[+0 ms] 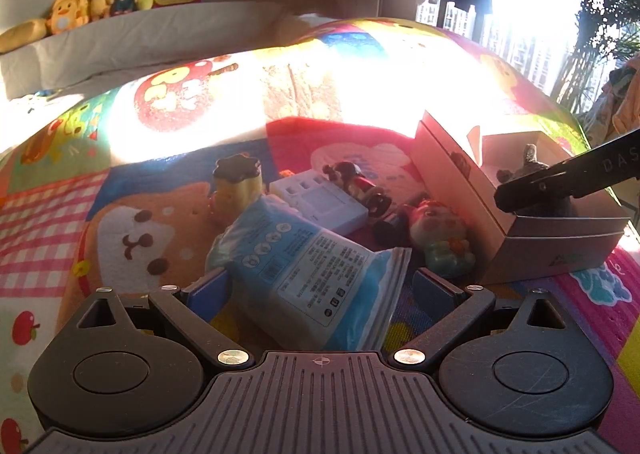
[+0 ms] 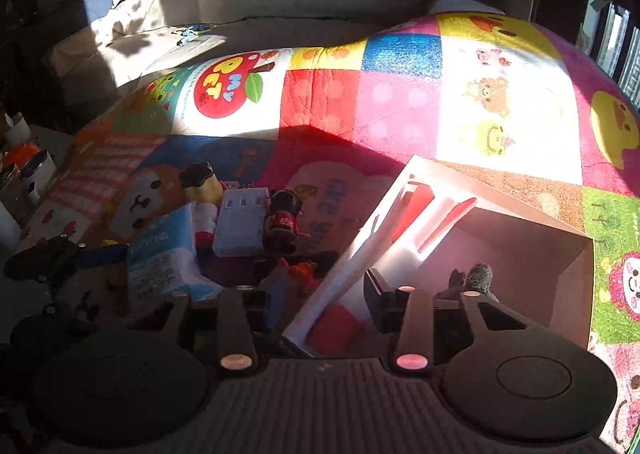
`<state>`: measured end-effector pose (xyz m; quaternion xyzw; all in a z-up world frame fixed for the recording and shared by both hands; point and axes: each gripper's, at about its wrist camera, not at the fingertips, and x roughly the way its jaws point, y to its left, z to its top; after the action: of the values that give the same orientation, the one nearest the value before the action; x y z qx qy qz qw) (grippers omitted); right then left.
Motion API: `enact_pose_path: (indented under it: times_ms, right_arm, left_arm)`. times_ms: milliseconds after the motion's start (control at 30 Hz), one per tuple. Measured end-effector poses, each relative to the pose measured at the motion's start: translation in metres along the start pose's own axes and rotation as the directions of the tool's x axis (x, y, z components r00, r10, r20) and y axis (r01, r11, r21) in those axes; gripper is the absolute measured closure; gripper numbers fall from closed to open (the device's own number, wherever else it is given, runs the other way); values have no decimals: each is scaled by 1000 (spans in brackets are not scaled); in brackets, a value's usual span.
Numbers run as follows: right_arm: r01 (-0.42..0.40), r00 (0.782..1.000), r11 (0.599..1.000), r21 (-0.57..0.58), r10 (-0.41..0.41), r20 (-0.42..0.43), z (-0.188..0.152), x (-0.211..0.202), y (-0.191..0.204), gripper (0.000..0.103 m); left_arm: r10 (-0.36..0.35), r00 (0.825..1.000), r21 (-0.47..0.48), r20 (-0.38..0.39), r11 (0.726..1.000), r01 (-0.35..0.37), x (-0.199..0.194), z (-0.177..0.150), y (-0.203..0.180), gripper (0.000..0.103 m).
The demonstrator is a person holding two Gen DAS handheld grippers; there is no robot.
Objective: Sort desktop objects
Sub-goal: 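Grasp the pink pig figurine with the right gripper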
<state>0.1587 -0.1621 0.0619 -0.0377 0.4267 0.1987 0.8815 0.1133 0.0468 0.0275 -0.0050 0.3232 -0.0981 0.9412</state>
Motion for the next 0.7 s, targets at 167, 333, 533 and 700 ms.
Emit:
enact_pose_path:
  times_ms: [167, 333, 533, 700]
  right_arm:
    - [-178, 981, 972, 154, 188, -55, -26, -1, -19, 46]
    - [-303, 940, 942, 143, 320, -116, -45, -14, -1, 44]
    - [-209, 978, 975, -71, 208, -21, -54, -44, 38, 44]
    - [-101, 986, 966, -237, 129, 107, -56, -62, 66, 44]
  left_arm:
    - [14, 1000, -11, -10, 1000, -14, 1, 3, 1, 3]
    - [13, 1000, -50, -8, 999, -14, 7, 11, 0, 2]
    - [77, 997, -43, -2, 996, -77, 22, 16, 1, 7]
    - [77, 997, 11, 24, 997, -78, 2, 5, 6, 26]
